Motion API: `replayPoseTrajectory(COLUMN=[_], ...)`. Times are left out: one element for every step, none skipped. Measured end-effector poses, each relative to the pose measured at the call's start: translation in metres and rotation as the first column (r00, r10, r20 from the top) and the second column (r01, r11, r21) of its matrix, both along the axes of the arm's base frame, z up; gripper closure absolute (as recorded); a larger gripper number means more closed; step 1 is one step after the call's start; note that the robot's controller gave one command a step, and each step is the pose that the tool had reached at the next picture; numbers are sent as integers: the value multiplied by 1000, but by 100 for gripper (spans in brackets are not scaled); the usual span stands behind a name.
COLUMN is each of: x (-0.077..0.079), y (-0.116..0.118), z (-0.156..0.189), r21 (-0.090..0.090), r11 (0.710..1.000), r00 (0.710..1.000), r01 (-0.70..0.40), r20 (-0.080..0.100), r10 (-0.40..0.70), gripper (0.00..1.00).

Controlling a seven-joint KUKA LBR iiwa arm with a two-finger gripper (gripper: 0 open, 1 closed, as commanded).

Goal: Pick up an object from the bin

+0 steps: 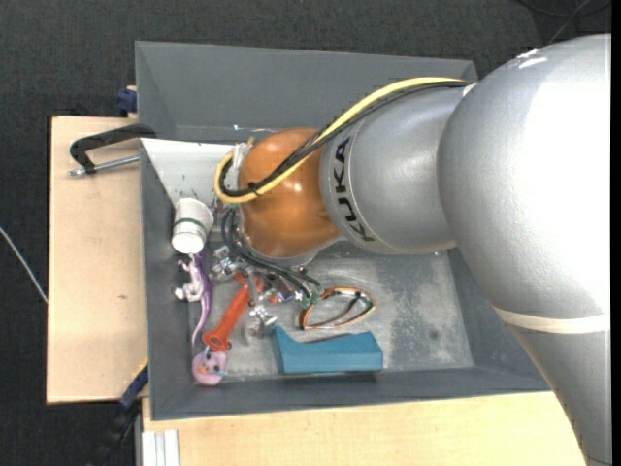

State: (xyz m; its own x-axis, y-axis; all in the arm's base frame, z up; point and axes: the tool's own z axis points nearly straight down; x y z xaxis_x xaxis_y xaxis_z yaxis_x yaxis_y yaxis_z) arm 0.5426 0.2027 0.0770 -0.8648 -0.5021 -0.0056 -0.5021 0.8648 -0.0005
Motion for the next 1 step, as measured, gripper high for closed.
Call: replayPoseTrajectory(x=[0], y=[-1], z=[5], r21=[1], r11=[1000], r00=[1000], r01=[-3], r20=[2], r10=[3], gripper=[100])
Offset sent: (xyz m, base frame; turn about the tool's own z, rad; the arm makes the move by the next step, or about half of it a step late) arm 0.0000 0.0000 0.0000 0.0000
